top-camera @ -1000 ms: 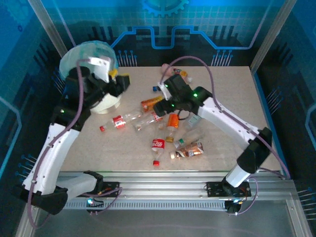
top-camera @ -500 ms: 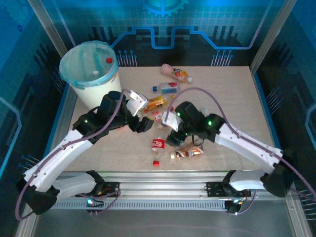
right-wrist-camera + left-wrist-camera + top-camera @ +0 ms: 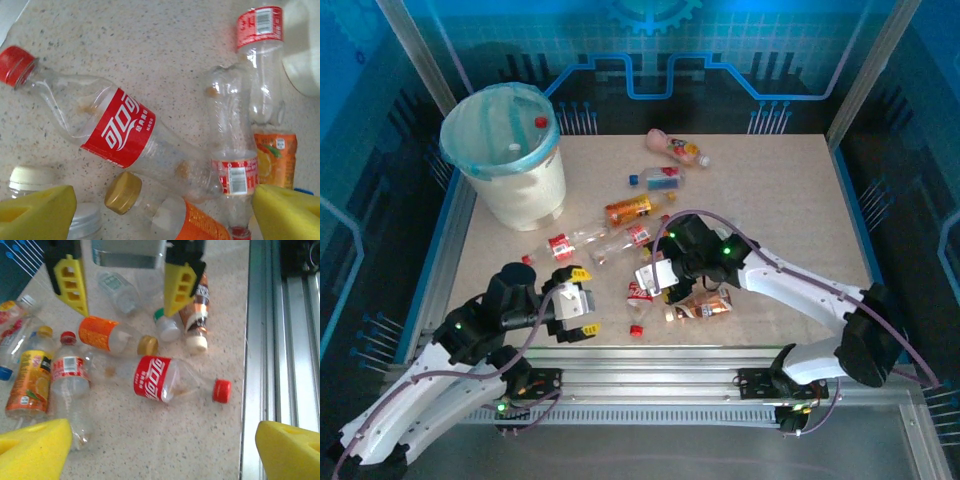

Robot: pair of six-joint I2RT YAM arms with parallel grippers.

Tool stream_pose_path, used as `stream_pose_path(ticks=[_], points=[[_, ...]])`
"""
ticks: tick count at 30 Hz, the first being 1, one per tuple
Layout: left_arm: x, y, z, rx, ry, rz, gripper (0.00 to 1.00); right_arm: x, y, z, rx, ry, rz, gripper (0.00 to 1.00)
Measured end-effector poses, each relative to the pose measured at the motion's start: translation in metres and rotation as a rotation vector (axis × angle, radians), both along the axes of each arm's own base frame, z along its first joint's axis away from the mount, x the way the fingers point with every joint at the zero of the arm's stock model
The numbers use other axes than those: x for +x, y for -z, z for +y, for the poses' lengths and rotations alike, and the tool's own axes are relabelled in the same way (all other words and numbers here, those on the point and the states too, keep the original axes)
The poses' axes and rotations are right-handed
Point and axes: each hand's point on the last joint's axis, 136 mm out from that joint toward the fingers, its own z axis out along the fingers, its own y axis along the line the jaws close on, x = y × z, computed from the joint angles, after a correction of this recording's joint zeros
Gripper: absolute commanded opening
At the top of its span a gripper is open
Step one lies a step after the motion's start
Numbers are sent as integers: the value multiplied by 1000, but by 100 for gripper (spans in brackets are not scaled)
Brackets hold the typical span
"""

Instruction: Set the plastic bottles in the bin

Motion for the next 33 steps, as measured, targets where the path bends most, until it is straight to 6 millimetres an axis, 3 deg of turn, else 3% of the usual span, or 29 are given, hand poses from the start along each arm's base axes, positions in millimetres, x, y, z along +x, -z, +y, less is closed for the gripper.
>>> stream_pose_path(ticks=[7, 13, 21, 29, 33], points=[[-6, 16, 7, 22, 21, -60, 96, 20, 9, 22, -104, -111, -42, 90], [-2, 30, 9, 46, 9, -74, 99, 30, 31, 25, -190, -133, -23, 90], [6, 25, 6, 34, -8, -98, 99, 31, 69, 30, -309, -174, 47, 91], [28, 25, 19, 44, -140, -137, 99, 35, 83, 47, -339, -193, 110, 88], [44, 16, 30, 19, -248, -163, 99, 36, 89, 58, -340, -183, 173, 85]])
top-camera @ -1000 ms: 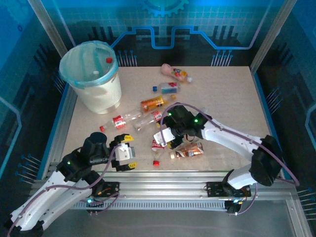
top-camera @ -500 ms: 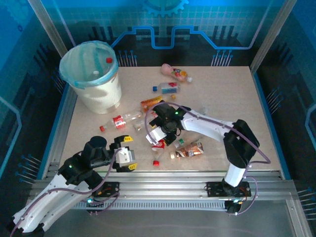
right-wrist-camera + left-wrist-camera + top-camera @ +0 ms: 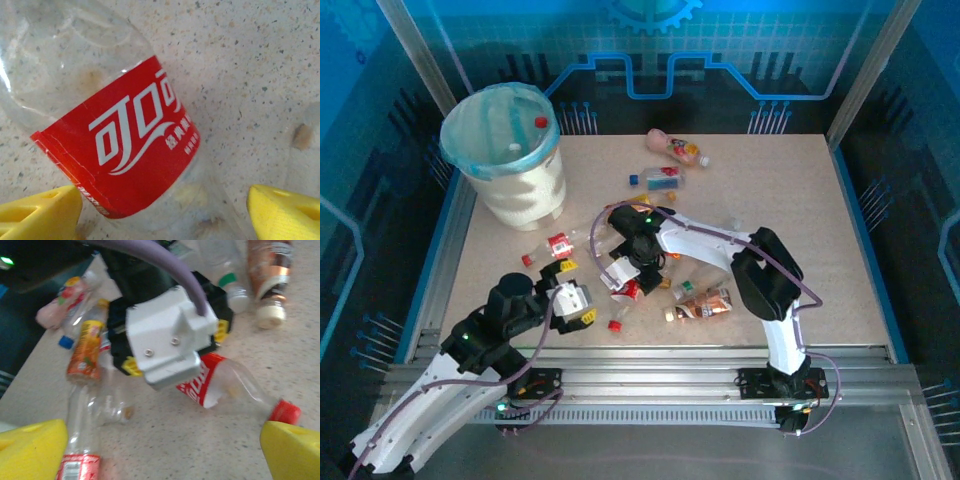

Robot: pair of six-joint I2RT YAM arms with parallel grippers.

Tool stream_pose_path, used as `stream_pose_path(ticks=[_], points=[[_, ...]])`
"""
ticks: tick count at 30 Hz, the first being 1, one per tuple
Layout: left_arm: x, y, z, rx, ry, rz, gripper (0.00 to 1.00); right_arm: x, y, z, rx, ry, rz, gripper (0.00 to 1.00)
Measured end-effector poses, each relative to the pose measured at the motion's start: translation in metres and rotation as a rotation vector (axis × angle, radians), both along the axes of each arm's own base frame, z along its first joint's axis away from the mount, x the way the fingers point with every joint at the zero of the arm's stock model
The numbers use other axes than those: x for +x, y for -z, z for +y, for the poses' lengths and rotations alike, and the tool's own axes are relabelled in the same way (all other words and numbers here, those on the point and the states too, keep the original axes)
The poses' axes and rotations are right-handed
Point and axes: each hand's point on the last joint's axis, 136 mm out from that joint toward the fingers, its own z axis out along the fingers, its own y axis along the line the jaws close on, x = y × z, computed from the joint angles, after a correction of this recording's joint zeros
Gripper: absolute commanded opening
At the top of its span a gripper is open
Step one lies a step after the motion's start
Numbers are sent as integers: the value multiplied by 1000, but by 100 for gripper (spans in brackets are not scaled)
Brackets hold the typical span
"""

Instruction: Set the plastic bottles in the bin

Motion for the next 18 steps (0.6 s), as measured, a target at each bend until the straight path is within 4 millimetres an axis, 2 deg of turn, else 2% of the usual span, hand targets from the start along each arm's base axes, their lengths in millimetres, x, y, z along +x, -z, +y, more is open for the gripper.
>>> stream_pose_path(ticks=[7, 12, 18], points=[[20, -14, 17, -51, -137, -39, 99, -7, 17, 1, -28, 14, 74, 81], [26, -22, 21, -87, -175, -55, 97, -8, 29, 1, -46, 18, 93, 72], [28, -24, 22, -96, -190, -61, 97, -5, 31, 5, -36, 37, 91, 61]])
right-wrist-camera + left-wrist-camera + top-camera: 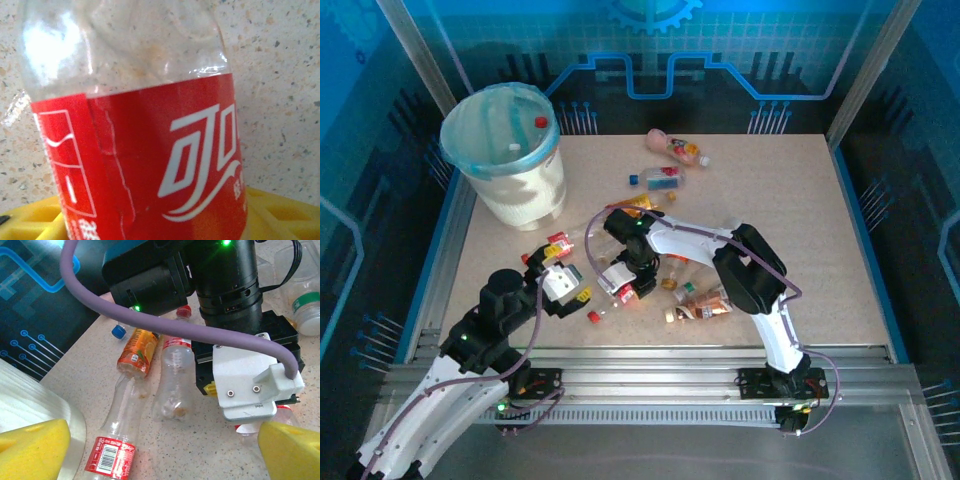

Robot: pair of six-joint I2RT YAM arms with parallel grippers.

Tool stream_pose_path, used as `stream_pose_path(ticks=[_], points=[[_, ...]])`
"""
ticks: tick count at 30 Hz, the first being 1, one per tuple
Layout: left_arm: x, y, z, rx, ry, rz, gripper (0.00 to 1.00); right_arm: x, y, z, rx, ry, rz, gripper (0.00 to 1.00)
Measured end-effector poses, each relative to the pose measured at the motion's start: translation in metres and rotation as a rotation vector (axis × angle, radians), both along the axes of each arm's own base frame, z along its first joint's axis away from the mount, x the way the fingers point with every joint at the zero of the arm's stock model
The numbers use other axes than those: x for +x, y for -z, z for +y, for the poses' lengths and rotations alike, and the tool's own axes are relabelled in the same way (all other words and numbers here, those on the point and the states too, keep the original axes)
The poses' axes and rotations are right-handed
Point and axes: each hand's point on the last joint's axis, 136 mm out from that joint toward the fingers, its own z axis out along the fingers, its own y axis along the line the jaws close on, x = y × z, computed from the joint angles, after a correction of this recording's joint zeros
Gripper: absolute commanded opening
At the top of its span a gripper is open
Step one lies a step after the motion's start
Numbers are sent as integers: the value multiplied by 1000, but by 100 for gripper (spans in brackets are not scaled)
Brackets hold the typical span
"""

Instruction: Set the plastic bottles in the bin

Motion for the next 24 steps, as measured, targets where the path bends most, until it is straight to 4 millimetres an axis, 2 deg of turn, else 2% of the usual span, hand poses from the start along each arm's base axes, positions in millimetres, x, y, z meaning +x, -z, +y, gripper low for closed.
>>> stream_pose_path(ticks=[4, 7, 9, 12, 17, 20, 22, 24], points=[[3, -4, 3, 1, -23, -16, 94, 0, -4, 3, 17, 9, 1, 57], [6, -15, 6, -1, -42, -35, 93, 0, -16, 6, 51, 20, -7, 56], [8, -34, 7, -14, -57, -62, 92, 0, -30, 8, 88, 32, -22, 54], [12, -74, 8, -74, -79, -107, 93, -3, -59, 11, 176, 64, -36, 54], [19, -155, 8, -275, -132, -138, 91, -11, -128, 11, 401, 166, -36, 55], [21, -194, 7, -416, -154, -119, 94, -12, -168, 3, 530, 264, -21, 55], [23, -210, 4, -495, -160, -94, 94, -11, -190, -5, 606, 345, 1, 56], [26, -216, -2, -550, -149, -55, 95, -12, -205, -14, 670, 427, 39, 56]])
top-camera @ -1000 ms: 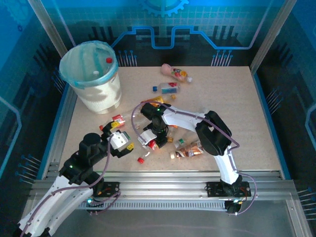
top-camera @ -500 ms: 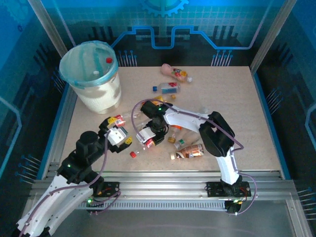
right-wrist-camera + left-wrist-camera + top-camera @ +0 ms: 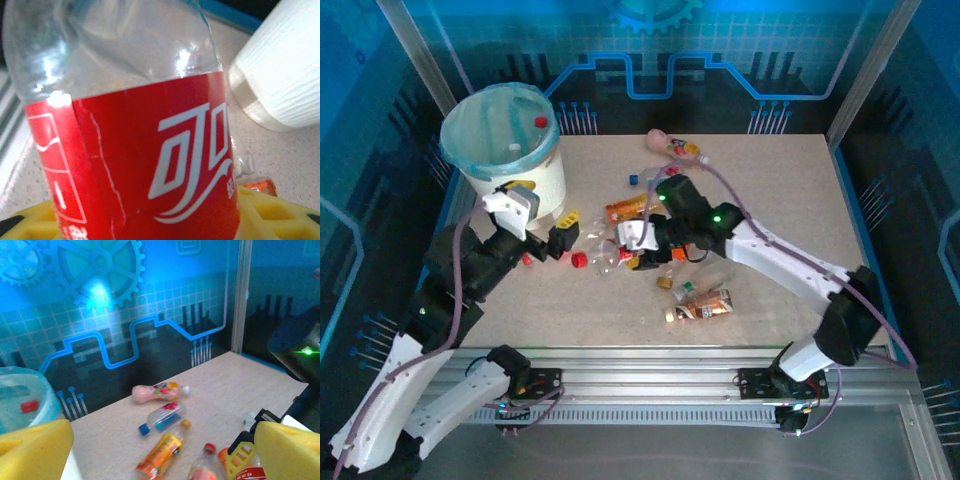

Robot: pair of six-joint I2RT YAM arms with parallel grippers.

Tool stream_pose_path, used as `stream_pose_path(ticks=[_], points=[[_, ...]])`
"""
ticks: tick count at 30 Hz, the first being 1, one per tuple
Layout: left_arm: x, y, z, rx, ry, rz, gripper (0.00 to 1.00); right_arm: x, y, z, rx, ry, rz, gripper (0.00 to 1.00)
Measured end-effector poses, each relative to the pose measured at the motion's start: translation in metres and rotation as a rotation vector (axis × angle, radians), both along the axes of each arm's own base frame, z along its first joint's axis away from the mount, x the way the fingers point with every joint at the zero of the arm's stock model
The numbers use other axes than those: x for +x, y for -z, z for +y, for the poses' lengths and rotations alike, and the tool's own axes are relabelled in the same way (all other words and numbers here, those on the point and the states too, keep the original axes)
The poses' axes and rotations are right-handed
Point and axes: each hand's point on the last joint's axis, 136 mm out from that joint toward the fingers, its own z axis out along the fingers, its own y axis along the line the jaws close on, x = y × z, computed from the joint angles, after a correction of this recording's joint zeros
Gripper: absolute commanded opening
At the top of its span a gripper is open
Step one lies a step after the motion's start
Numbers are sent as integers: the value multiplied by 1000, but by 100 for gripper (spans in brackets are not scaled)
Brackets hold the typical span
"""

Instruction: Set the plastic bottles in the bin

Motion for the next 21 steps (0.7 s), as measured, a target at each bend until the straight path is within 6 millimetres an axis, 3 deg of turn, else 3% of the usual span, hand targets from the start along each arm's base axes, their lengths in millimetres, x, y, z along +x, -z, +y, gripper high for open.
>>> stream_pose_path(ticks=[5, 11, 15, 21], points=[[14, -9, -30, -98, 114, 105, 95, -13, -21, -23, 132, 131, 144, 55], [25, -42, -75, -203, 313, 204, 90, -38, -36, -44, 273, 197, 243, 53], [21, -45, -94, -248, 428, 267, 83, -47, -46, -52, 353, 220, 281, 52], [7, -45, -117, -298, 604, 340, 81, -47, -55, -57, 395, 269, 368, 51]])
